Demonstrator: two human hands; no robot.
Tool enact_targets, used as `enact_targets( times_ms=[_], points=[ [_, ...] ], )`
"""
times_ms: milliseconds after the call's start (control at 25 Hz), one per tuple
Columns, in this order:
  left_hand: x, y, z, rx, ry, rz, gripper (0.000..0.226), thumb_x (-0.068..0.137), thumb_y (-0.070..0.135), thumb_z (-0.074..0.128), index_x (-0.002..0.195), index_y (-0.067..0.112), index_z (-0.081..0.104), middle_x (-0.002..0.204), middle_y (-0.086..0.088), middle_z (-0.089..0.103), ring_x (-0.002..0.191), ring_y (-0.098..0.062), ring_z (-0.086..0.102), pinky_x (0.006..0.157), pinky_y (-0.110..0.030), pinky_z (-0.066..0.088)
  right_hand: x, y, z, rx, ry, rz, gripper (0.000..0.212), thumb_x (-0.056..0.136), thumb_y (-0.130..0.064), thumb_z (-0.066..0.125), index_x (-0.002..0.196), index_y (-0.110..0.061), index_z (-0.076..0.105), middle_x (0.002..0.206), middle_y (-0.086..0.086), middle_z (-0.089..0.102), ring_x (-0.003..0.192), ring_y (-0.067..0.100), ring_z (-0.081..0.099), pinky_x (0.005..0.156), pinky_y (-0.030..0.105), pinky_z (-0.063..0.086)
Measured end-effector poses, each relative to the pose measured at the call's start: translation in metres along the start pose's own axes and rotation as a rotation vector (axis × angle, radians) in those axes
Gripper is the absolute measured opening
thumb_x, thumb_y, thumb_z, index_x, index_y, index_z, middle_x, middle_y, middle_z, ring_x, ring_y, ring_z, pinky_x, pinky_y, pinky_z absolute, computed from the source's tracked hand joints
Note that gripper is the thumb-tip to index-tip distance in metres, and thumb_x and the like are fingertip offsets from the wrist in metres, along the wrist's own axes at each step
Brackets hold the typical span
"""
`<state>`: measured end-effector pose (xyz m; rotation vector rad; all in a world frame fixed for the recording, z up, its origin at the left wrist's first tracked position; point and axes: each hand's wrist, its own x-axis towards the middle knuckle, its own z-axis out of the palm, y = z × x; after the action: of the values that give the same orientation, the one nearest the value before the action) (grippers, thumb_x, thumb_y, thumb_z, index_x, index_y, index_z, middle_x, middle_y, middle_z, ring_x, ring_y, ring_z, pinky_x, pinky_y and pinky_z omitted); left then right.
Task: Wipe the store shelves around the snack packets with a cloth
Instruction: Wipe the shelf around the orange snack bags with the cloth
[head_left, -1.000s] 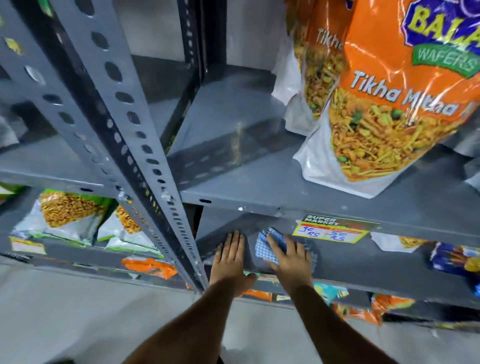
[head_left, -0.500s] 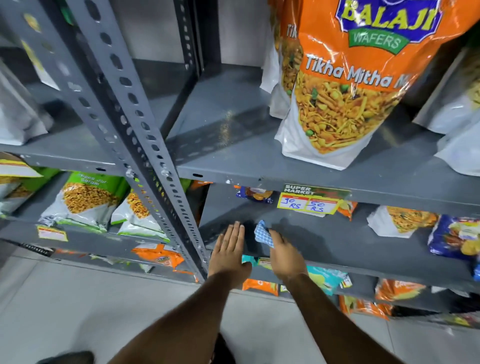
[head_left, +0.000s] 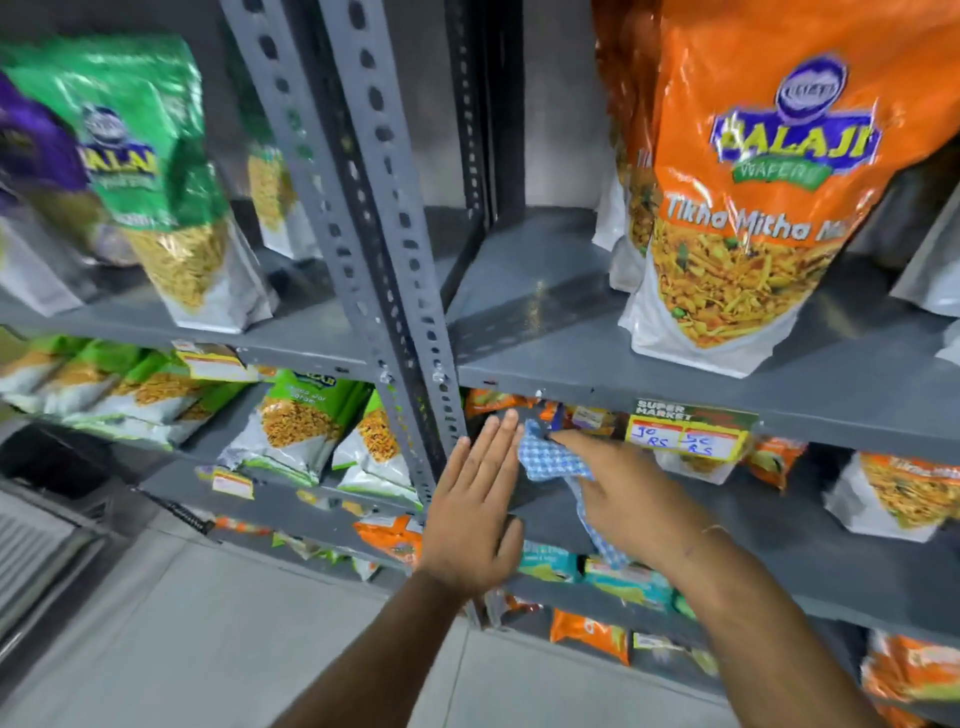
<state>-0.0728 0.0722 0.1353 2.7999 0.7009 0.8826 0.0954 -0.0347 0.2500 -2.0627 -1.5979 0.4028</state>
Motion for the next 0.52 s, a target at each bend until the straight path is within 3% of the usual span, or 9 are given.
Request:
enact_targets(
  times_ms=[80, 120, 200, 280, 360, 400, 520],
  points=[
    [0.025, -0.001, -0.032, 0.034, 0.199, 0.058, 0.096, 0.087, 0.027, 0.044, 0.176, 0.015, 0.008, 0.186, -0.003, 0.006, 0.172, -0.027, 0.012, 0.139, -0.049, 0.009, -0.002, -0.041, -0.043, 0.050, 0.082, -0.074, 0.059, 0.084, 0.002, 0.056, 0.133, -0.031, 0.060, 0.124, -0.011, 0.068, 0.112, 0.009, 0.063, 0.097, 0.017, 0.046],
    [0.044, -0.001, -0.041, 0.068, 0.269, 0.061, 0.094, 0.089, 0.027, 0.042, 0.176, 0.015, 0.009, 0.186, -0.002, 0.004, 0.172, -0.026, 0.011, 0.139, -0.048, 0.007, 0.001, -0.053, -0.063, 0.054, 0.124, -0.095, 0.058, 0.085, 0.003, 0.056, 0.132, -0.031, 0.061, 0.116, -0.013, 0.068, 0.104, 0.003, 0.063, 0.089, 0.010, 0.043],
    [0.076, -0.003, -0.066, 0.114, 0.403, 0.051, 0.086, 0.095, 0.027, 0.042, 0.175, 0.010, 0.013, 0.185, -0.005, 0.004, 0.172, -0.025, 0.008, 0.139, -0.047, 0.004, 0.021, -0.076, -0.093, 0.055, 0.192, -0.094, 0.055, 0.088, 0.002, 0.054, 0.132, -0.030, 0.061, 0.100, -0.005, 0.069, 0.080, -0.003, 0.065, 0.068, 0.008, 0.043],
    [0.115, -0.005, -0.082, 0.139, 0.481, -0.001, 0.077, 0.103, 0.029, 0.042, 0.173, 0.008, 0.017, 0.182, -0.008, 0.007, 0.172, -0.024, 0.006, 0.139, -0.046, 0.004, 0.055, -0.096, -0.109, 0.067, 0.288, -0.077, 0.051, 0.089, 0.002, 0.051, 0.130, -0.028, 0.061, 0.095, -0.001, 0.069, 0.067, -0.005, 0.064, 0.058, 0.009, 0.043],
    [0.143, -0.006, -0.091, 0.154, 0.547, -0.015, 0.074, 0.106, 0.033, 0.041, 0.172, 0.010, 0.017, 0.182, -0.007, 0.004, 0.172, -0.022, 0.004, 0.139, -0.045, 0.005, 0.100, -0.105, -0.115, 0.053, 0.396, -0.114, 0.046, 0.086, 0.004, 0.048, 0.122, -0.021, 0.064, 0.100, 0.005, 0.071, 0.084, 0.015, 0.068, 0.075, 0.027, 0.054],
    [0.150, -0.008, -0.090, 0.178, 0.576, -0.011, 0.074, 0.106, 0.033, 0.041, 0.173, 0.011, 0.017, 0.183, -0.005, 0.002, 0.172, -0.021, 0.003, 0.139, -0.044, 0.004, 0.126, -0.107, -0.115, 0.048, 0.430, -0.106, 0.047, 0.085, 0.004, 0.048, 0.123, -0.019, 0.064, 0.101, 0.005, 0.072, 0.090, 0.022, 0.067, 0.081, 0.029, 0.055],
    [0.153, -0.024, -0.078, 0.228, 0.638, 0.077, 0.074, 0.107, 0.034, 0.039, 0.174, 0.012, 0.016, 0.185, -0.004, -0.002, 0.172, -0.021, 0.004, 0.140, -0.043, 0.003, 0.198, -0.110, -0.113, 0.503, 0.443, 0.118, 0.042, 0.095, -0.005, 0.053, 0.137, -0.009, 0.057, 0.102, 0.004, 0.073, 0.098, 0.020, 0.063, 0.084, 0.024, 0.046]
  ],
)
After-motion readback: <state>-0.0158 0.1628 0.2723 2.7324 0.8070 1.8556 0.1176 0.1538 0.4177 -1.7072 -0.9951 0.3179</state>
